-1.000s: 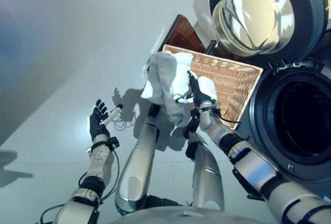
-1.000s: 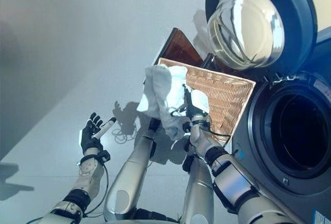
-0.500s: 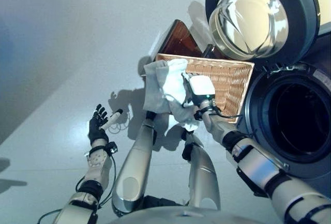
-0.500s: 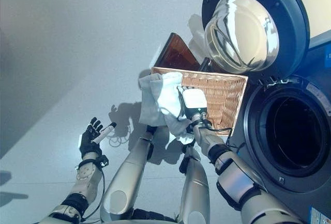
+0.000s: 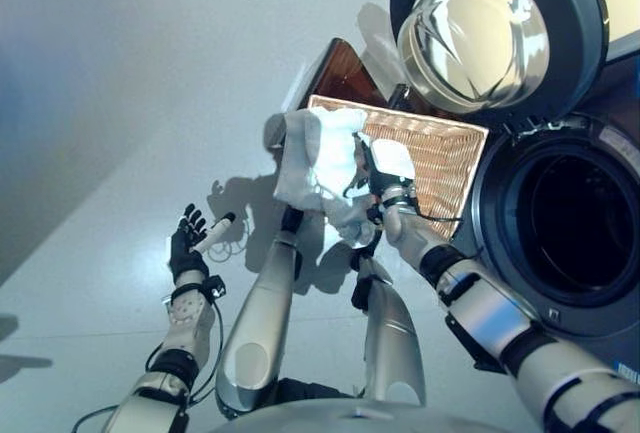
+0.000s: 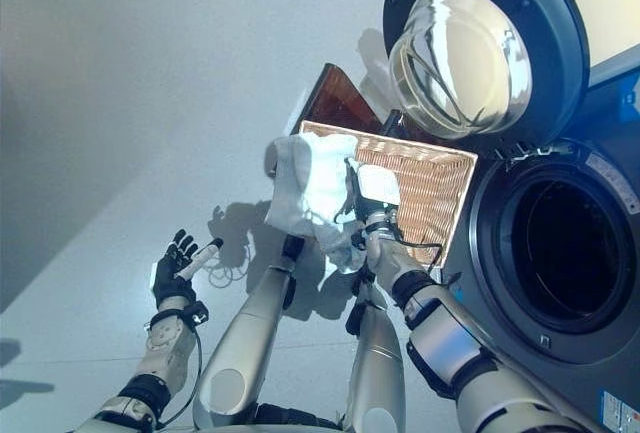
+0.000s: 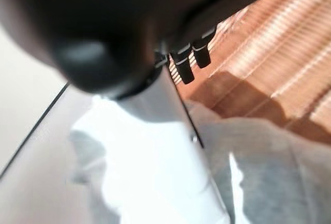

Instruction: Pick up the clothes and place them into the washing machine

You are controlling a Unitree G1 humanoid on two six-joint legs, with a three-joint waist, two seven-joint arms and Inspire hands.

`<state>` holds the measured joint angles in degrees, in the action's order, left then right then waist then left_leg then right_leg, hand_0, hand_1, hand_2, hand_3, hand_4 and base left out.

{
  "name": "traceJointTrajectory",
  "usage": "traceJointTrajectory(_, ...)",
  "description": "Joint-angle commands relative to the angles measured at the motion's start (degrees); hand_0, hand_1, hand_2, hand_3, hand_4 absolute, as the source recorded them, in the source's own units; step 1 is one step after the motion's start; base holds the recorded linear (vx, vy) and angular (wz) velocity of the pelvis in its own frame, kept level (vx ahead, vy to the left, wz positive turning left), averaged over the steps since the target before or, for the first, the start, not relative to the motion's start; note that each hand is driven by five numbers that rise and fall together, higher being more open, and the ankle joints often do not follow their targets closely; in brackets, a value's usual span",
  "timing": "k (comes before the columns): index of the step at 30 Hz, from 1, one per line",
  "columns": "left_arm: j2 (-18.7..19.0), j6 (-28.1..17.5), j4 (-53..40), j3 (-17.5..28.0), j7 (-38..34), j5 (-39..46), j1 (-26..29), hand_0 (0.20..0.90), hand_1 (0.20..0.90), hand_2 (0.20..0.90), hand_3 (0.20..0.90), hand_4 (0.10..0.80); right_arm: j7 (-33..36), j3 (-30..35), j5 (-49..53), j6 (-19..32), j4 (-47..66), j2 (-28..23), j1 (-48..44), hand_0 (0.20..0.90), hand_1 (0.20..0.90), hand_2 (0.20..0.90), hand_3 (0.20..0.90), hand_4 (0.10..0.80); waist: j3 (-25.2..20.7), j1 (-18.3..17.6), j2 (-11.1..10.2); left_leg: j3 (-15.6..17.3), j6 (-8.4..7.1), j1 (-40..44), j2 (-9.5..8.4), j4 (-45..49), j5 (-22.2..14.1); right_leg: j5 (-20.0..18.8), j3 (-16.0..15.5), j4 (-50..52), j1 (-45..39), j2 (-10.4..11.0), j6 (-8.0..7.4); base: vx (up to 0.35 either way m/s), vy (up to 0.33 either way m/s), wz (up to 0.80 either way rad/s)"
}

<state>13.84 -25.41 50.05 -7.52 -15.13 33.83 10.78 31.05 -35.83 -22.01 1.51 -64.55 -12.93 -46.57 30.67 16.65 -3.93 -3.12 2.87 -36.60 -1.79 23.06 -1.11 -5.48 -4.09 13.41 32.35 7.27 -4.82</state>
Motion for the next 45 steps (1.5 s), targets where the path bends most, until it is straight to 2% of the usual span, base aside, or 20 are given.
traceJointTrajectory(1, 1.2, -3.1, -1.4, 2.3, -1.7, 0.6, -2.8, 0.9, 0.9, 0.9, 0.9, 0.8, 1.1, 2.3, 8.4, 5.2, 3.0, -0.1, -5.6, 0.9, 0.9, 0.9, 0.9, 0.8, -0.9, 1.5, 3.4, 1.8, -1.26, 1.4, -1.55, -10.6, 6.2, 6.1, -1.4, 10.0, 0.2, -1.7, 2.67, 0.0, 0.0, 0.0)
traceJointTrajectory(7, 1.5, -2.8, -1.1, 2.7, -1.7, 0.8, -2.9, 0.9, 0.9, 0.9, 0.9, 0.8, 1.2, 5.1, 16.4, 7.8, 2.9, 1.0, -5.8, 0.9, 0.9, 0.9, 0.9, 0.8, -0.9, 1.5, 3.3, 2.0, -1.18, 1.7, -1.49, -10.5, 6.1, 6.0, -1.3, 10.2, 0.2, -1.8, 2.68, 0.0, 0.0, 0.0)
traceJointTrajectory(10, 1.6, -2.6, -1.4, 3.1, -1.8, 0.8, -3.1, 0.9, 0.9, 0.9, 0.9, 0.8, 0.0, 8.8, 26.1, 10.6, 3.8, 1.2, -4.4, 0.9, 0.9, 0.9, 0.9, 0.8, -0.9, 1.4, 3.0, 2.3, -1.1, 2.2, -1.23, -10.2, 5.8, 6.1, -1.1, 10.4, -0.2, -1.8, 2.69, 0.0, 0.0, 0.0)
traceJointTrajectory(11, 1.6, -2.6, -1.4, 3.1, -1.8, 0.8, -3.1, 0.9, 0.9, 0.9, 0.9, 0.8, 0.0, 8.8, 26.1, 10.6, 3.8, 1.2, -4.4, 0.9, 0.9, 0.9, 0.9, 0.8, -0.9, 1.4, 3.0, 2.3, -1.1, 2.2, -1.23, -10.2, 5.8, 6.1, -1.1, 10.4, -0.2, -1.8, 2.69, 0.0, 0.0, 0.0)
traceJointTrajectory(12, 1.9, -2.4, -1.6, 3.3, -1.7, 0.7, -3.3, 0.9, 0.9, 0.9, 0.9, 0.8, -0.5, 11.0, 31.8, 12.1, 4.2, 0.8, -4.1, 0.9, 0.9, 0.9, 0.9, 0.8, -0.9, 1.3, 2.9, 2.5, -1.1, 2.7, -1.15, -10.2, 5.7, 6.2, -1.0, 10.4, -0.7, -1.8, 2.68, 0.0, 0.0, 0.0)
traceJointTrajectory(13, 1.9, -2.4, -1.6, 3.3, -1.7, 0.7, -3.3, 0.9, 0.9, 0.9, 0.9, 0.8, -0.5, 11.0, 31.8, 12.1, 4.2, 0.8, -4.1, 0.9, 0.9, 0.9, 0.9, 0.8, -0.9, 1.3, 2.9, 2.5, -1.09, 2.7, -1.14, -10.2, 5.7, 6.2, -1.0, 10.4, -0.7, -1.8, 2.68, 0.023, 0.0, -0.04)
traceJointTrajectory(14, 2.1, -2.0, -0.7, 3.8, -1.3, 1.3, -3.4, 0.9, 0.9, 0.9, 0.9, 0.8, -1.6, 12.6, 36.8, 13.2, 5.0, 0.6, -3.3, 0.9, 0.9, 0.9, 0.9, 0.8, -0.9, 1.2, 2.7, 2.8, -1.04, 3.4, -1.1, -10.2, 5.5, 6.3, -0.9, 10.6, -1.2, -1.7, 2.63, 0.02, 0.002, -0.05)
traceJointTrajectory(22, 2.5, -1.4, 1.8, 4.9, -0.1, 1.5, -3.7, 0.9, 0.9, 0.9, 0.9, 0.8, -2.8, 14.9, 40.9, 14.4, 7.5, -0.7, -1.2, 0.9, 0.9, 0.9, 0.9, 0.8, -1.4, 1.1, 2.5, 3.4, -1.01, 5.7, -1.04, -10.4, 5.0, 6.6, -0.4, 10.6, -3.2, -1.7, 2.5, 0.027, 0.0, -0.11)
traceJointTrajectory(29, 2.5, -1.1, 5.8, 6.1, 0.7, 1.3, -4.0, 0.9, 0.9, 0.9, 0.9, 0.8, -2.2, 17.6, 37.2, 13.5, 13.2, -4.2, 3.5, 0.9, 0.9, 0.9, 0.9, 0.8, -4.3, 0.3, 1.9, 3.5, -0.97, 7.7, -1.24, -11.3, 4.7, 7.1, -0.3, 10.2, -5.0, -1.6, 2.33, 0.047, -0.008, 0.0)
traceJointTrajectory(36, 2.2, -1.0, 7.3, 6.6, 1.2, 0.9, -4.5, 0.9, 0.9, 0.9, 0.9, 0.8, -3.2, 17.3, 30.8, 12.3, 18.9, -5.4, 8.0, 0.9, 0.9, 0.9, 0.9, 0.8, -5.9, -0.5, 1.2, 3.8, -0.95, 9.2, -1.27, -12.1, 4.7, 7.1, 0.0, 9.8, -6.1, -1.7, 2.08, 0.044, -0.008, 0.01)
traceJointTrajectory(40, 2.2, -0.3, 10.6, 6.6, 1.3, -2.1, -5.2, 0.9, 0.9, 0.9, 0.9, 0.8, -4.1, 14.8, 17.1, 9.9, 26.6, -8.0, 12.7, 0.9, 0.9, 0.9, 0.9, 0.8, -7.7, -1.0, 0.4, 3.9, -0.92, 11.6, -1.13, -13.2, 4.7, 7.2, 0.2, 9.0, -8.2, -1.8, 1.63, 0.064, -0.011, -0.05)
traceJointTrajectory(41, 2.2, -0.3, 10.6, 6.6, 1.3, -2.1, -5.2, 0.9, 0.9, 0.9, 0.9, 0.8, -4.1, 14.8, 17.1, 9.9, 26.6, -8.0, 12.7, 0.9, 0.9, 0.9, 0.9, 0.8, -7.9, -1.0, 0.4, 3.8, -0.93, 11.4, -1.08, -13.3, 4.8, 7.0, 0.1, 8.9, -8.1, -1.9, 1.64, 0.055, -0.007, -0.12)
traceJointTrajectory(44, 2.9, 0.8, 14.4, 5.8, 0.3, -7.3, -5.1, 0.9, 0.9, 0.9, 0.9, 0.8, -5.7, 9.7, 1.9, 8.2, 30.4, -12.0, 12.8, 0.9, 0.9, 0.9, 0.9, 0.8, -8.8, -1.3, -0.2, 3.8, -1.03, 13.7, -1.02, -14.4, 4.8, 7.3, 0.3, 8.3, -10.0, -2.0, 1.22, 0.064, -0.006, -0.1)
traceJointTrajectory(45, 2.9, 0.8, 14.4, 5.8, 0.3, -7.3, -5.1, 0.9, 0.9, 0.9, 0.9, 0.8, -5.7, 9.7, 1.9, 8.2, 30.5, -12.0, 12.7, 0.9, 0.9, 0.9, 0.9, 0.8, -8.9, -1.3, -0.2, 3.8, -1.04, 13.6, -0.96, -14.5, 4.9, 7.1, 0.3, 8.1, -9.9, -2.0, 1.24, 0.049, 0.005, -0.03)
